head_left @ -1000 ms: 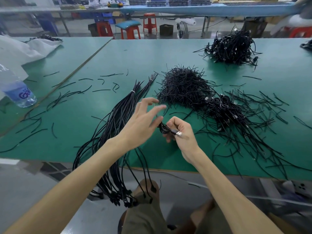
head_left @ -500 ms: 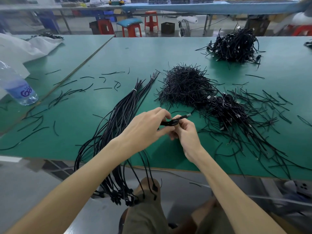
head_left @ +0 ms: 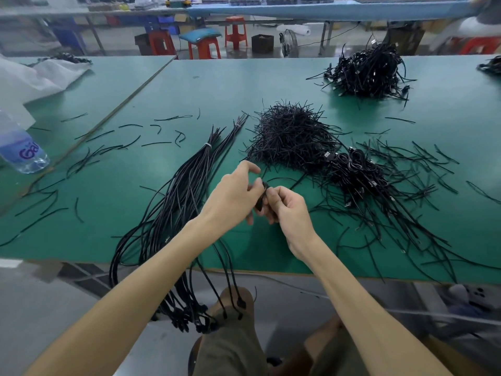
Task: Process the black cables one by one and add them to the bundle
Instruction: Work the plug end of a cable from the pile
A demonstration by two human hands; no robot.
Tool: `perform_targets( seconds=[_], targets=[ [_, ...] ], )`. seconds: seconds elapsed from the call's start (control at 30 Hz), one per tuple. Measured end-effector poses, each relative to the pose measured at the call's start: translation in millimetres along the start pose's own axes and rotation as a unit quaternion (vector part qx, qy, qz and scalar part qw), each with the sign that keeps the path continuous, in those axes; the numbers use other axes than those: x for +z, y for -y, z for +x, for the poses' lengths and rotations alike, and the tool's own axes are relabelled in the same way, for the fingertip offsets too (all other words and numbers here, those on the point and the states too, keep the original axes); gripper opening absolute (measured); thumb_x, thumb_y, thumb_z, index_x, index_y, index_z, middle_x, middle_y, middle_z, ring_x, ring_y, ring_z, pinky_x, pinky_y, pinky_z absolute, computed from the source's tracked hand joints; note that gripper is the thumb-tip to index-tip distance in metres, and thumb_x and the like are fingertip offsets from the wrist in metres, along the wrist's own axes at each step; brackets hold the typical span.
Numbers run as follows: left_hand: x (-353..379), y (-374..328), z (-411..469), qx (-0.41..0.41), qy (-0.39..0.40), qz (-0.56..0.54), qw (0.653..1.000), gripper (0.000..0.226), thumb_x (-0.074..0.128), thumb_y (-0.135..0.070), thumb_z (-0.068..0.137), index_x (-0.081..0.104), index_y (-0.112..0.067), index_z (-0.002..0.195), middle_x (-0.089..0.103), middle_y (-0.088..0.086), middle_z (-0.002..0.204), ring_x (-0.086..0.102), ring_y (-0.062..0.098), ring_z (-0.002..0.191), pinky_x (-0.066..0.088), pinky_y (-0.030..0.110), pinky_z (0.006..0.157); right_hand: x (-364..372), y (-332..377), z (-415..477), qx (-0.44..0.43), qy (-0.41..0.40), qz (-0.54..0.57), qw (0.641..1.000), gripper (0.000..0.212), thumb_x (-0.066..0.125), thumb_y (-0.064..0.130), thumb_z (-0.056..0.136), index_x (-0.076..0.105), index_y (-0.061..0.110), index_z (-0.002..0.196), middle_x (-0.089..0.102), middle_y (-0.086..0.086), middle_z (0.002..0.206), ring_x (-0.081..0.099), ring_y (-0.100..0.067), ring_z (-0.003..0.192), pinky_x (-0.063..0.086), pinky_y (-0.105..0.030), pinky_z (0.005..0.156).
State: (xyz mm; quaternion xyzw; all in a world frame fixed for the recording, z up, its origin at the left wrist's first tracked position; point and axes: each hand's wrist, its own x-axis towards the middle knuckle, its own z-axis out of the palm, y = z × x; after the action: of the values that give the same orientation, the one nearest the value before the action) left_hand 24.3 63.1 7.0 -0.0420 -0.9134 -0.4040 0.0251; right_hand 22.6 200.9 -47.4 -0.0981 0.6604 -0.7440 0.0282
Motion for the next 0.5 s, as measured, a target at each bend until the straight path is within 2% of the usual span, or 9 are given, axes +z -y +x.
perform_targets(
  seconds=[0.1, 0.27, 0.4, 0.5],
  targets=[
    [-3.9, 1.8, 3.4, -0.056, 0.029, -0.097, 0.993, 0.017, 0.045, -0.019, 0.105, 0.056, -0.022, 0.118, 0.073, 0.006, 0.063, 0.063, 0.025, 0.043, 0.040, 0.027, 0.040, -0.7, -1.0, 0.1, -0.009, 0.012, -0.013, 1.000, 0.028, 0.049, 0.016, 0.108, 0.056, 0.006, 0.082, 0.063, 0.000, 0.065, 0.047, -0.011, 0.053, 0.041, -0.020, 0.053],
    [-10.4, 4.2, -0.7, -0.012, 0.096, -0.164, 0.982, 0.023, 0.042, -0.013, 0.110, 0.064, -0.013, 0.112, 0.073, 0.009, 0.071, 0.066, 0.026, 0.052, 0.043, 0.027, 0.045, -2.1, -3.4, 2.0, -0.010, 0.001, -0.015, 1.000, 0.030, 0.049, 0.016, 0.108, 0.055, 0.007, 0.080, 0.061, 0.006, 0.063, 0.046, -0.011, 0.053, 0.040, -0.019, 0.053],
    [-23.1, 10.1, 0.2, 0.021, 0.175, -0.133, 0.975, 0.029, 0.037, -0.001, 0.109, 0.060, -0.006, 0.125, 0.075, 0.007, 0.084, 0.070, 0.028, 0.067, 0.045, 0.029, 0.055, -2.8, -4.7, 3.0, -0.012, -0.012, 0.000, 1.000, 0.029, 0.049, 0.016, 0.107, 0.056, 0.006, 0.080, 0.057, 0.008, 0.059, 0.045, -0.008, 0.051, 0.039, -0.018, 0.052],
    [-32.2, 12.3, -0.5, 0.053, 0.211, -0.063, 0.974, 0.036, 0.052, 0.004, 0.102, 0.057, -0.010, 0.134, 0.074, -0.004, 0.088, 0.073, 0.024, 0.071, 0.049, 0.031, 0.059, -2.6, -5.7, 3.3, -0.014, -0.010, -0.009, 1.000, 0.029, 0.050, 0.017, 0.106, 0.055, 0.007, 0.080, 0.058, 0.009, 0.059, 0.047, -0.008, 0.052, 0.040, -0.018, 0.052]
  ],
)
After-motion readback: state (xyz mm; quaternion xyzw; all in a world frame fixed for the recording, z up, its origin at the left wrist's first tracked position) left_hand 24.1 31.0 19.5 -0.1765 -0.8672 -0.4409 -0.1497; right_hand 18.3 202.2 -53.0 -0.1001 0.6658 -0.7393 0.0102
